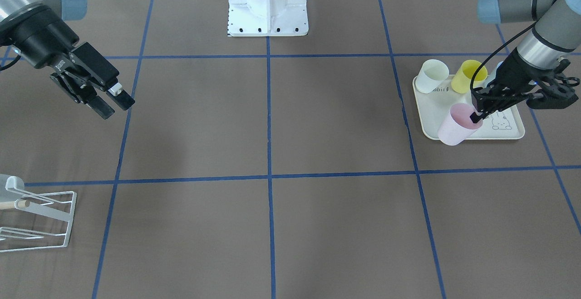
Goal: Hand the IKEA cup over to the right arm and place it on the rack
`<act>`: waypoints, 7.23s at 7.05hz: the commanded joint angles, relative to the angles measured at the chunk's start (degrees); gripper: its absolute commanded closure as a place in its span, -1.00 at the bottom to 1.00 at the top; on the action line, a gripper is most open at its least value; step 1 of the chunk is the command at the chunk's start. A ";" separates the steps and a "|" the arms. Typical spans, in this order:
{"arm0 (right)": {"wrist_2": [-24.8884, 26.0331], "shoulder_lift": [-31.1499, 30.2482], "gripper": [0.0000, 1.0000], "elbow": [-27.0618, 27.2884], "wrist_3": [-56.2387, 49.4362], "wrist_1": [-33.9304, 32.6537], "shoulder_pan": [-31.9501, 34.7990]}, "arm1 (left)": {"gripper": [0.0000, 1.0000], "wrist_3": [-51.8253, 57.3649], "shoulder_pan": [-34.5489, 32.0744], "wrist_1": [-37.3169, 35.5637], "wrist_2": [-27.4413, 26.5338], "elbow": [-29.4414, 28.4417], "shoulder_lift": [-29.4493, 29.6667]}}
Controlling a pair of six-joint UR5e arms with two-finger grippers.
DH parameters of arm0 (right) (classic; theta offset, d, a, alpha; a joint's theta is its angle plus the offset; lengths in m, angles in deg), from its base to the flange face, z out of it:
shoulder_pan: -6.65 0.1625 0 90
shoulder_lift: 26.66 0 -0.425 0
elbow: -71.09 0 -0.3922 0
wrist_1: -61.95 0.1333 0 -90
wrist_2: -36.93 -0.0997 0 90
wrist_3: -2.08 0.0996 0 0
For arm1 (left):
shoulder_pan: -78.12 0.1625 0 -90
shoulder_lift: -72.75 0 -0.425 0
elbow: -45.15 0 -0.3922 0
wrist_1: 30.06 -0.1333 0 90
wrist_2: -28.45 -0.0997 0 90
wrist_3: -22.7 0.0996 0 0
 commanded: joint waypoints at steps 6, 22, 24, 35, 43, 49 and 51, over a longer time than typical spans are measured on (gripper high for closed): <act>6.21 1.10 -1.00 -0.28 1.83 0.06 -3.65 | 1.00 -65.28 13.72 31.92 -22.71 -7.48 10.12; 34.97 10.69 -1.00 -2.57 19.60 11.75 -22.38 | 1.00 -89.51 30.97 73.45 -46.57 -18.21 22.15; 35.05 10.69 -1.00 -2.57 19.60 11.66 -22.73 | 1.00 -89.42 31.32 72.93 -46.84 -18.38 23.30; 36.02 10.78 -0.98 -2.74 19.60 11.66 -23.26 | 1.00 -88.81 34.49 72.40 -48.16 -17.86 24.88; 35.93 10.69 1.00 -5.29 20.12 17.02 -23.00 | -1.00 -86.70 34.49 72.66 -48.16 -17.42 24.45; 35.23 9.81 1.00 -5.29 12.72 6.19 -13.43 | -1.00 -74.95 33.87 72.49 -47.28 -9.10 13.50; 35.93 6.23 1.00 -2.41 -0.91 -8.67 -9.93 | -1.00 -69.84 33.27 69.44 -44.92 -6.97 10.73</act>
